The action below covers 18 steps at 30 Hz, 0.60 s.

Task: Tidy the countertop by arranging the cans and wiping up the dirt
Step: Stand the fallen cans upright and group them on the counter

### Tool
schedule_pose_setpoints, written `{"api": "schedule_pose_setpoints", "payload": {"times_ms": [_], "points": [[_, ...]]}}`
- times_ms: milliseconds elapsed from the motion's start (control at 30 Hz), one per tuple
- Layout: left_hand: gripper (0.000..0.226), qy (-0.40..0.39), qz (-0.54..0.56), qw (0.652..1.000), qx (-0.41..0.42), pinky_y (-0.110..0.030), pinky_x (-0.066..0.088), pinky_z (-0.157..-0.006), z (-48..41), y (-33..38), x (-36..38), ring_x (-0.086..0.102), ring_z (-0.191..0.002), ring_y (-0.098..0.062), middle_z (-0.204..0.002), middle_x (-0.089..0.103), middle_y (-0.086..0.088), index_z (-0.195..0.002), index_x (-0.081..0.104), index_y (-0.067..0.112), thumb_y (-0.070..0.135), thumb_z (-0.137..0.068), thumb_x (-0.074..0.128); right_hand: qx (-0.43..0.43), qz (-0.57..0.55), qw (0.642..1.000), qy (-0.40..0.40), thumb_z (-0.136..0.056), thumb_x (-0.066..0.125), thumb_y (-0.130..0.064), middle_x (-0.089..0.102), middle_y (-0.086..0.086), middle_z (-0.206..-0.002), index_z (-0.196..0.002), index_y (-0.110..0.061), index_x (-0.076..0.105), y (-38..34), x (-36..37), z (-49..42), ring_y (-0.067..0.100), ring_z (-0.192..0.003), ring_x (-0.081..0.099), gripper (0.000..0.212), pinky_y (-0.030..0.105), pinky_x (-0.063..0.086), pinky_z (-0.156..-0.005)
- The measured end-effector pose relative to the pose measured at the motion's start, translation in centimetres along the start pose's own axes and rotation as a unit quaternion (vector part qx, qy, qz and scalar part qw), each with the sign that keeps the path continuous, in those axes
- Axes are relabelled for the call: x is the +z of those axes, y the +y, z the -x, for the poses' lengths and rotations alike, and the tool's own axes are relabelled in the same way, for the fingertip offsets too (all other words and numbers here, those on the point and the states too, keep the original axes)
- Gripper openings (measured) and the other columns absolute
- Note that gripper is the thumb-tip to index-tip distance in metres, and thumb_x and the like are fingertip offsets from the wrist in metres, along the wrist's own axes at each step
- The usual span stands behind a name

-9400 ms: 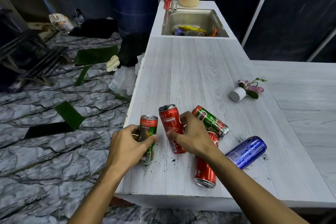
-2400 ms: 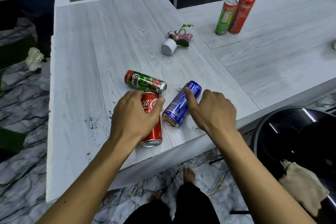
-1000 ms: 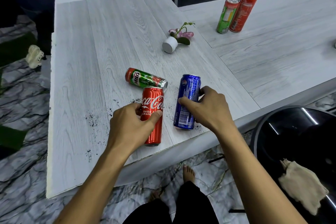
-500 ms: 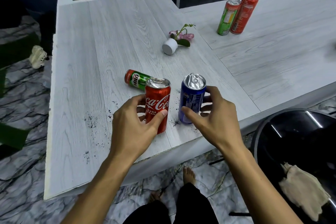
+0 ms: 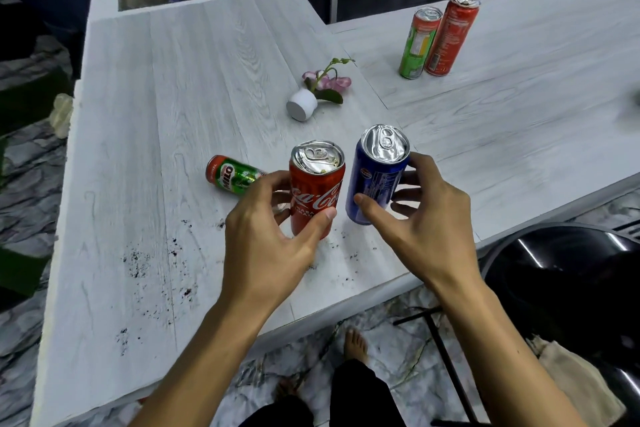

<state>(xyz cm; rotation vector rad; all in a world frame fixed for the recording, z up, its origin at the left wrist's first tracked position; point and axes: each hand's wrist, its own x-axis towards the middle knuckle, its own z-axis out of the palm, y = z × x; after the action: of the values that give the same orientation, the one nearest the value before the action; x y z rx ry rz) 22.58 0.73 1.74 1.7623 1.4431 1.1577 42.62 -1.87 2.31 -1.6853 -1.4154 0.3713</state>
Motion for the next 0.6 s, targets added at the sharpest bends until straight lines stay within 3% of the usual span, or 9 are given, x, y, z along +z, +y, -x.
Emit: {"api": "schedule_pose_setpoints", "payload": {"times_ms": [100, 200, 267, 467, 600], "points": [[0.064, 0.0, 0.015, 1.0, -0.001, -0.003, 0.049, -0.081, -1.3, 0.4, 1.9, 0.063, -0.108, 0.008, -0.115, 0.064, 0.017, -0.129, 0.06, 0.026, 0.047, -0.075, 0.088, 0.001, 0.004, 1.0, 0.005, -0.075, 0.082, -0.053, 0.06, -0.026, -0.099, -0.131, -0.031, 0.052, 1.2, -0.9, -1.6, -0.01, -0.087, 0.064, 0.066, 0.007, 0.051, -0.067], [0.063, -0.004, 0.024, 1.0, 0.003, -0.011, 0.054, -0.083, -2.7, 0.7, 4.1, 0.065, -0.11, 0.003, -0.116, 0.065, 0.02, -0.128, 0.058, 0.032, 0.052, -0.075, 0.087, 0.011, 0.001, 1.0, 0.008, -0.076, 0.083, -0.049, 0.063, -0.02, -0.102, -0.13, -0.03, 0.052, 2.9, -1.7, -3.0, -0.006, -0.086, 0.065, 0.065, 0.009, 0.052, -0.068], [0.063, -0.007, 0.018, 1.0, 0.006, -0.016, 0.057, -0.084, -3.5, 0.9, 5.6, 0.065, -0.11, 0.0, -0.117, 0.066, 0.018, -0.128, 0.057, 0.033, 0.053, -0.075, 0.086, 0.015, 0.003, 1.0, 0.009, -0.076, 0.083, -0.049, 0.063, -0.019, -0.103, -0.13, -0.03, 0.052, 4.0, -2.1, -3.9, -0.007, -0.084, 0.064, 0.065, 0.005, 0.05, -0.068], [0.059, -0.015, 0.033, 0.999, 0.003, -0.005, 0.051, -0.082, -6.4, 1.8, 10.5, 0.063, -0.111, 0.004, -0.118, 0.066, 0.016, -0.125, 0.059, 0.033, 0.044, -0.075, 0.089, 0.028, 0.009, 0.999, 0.023, -0.076, 0.083, -0.051, 0.061, -0.022, -0.105, -0.131, -0.031, 0.052, 7.6, -3.7, -7.4, -0.009, -0.083, 0.062, 0.067, 0.003, 0.048, -0.068], [0.06, -0.015, 0.047, 0.999, 0.0, -0.008, 0.053, -0.084, -8.9, 2.5, 13.7, 0.063, -0.113, 0.002, -0.118, 0.066, 0.017, -0.125, 0.059, 0.033, 0.042, -0.074, 0.09, 0.027, 0.002, 0.999, 0.032, -0.075, 0.084, -0.05, 0.061, -0.022, -0.106, -0.131, -0.031, 0.052, 9.6, -4.6, -10.4, -0.017, -0.087, 0.061, 0.067, 0.003, 0.049, -0.071]]}}
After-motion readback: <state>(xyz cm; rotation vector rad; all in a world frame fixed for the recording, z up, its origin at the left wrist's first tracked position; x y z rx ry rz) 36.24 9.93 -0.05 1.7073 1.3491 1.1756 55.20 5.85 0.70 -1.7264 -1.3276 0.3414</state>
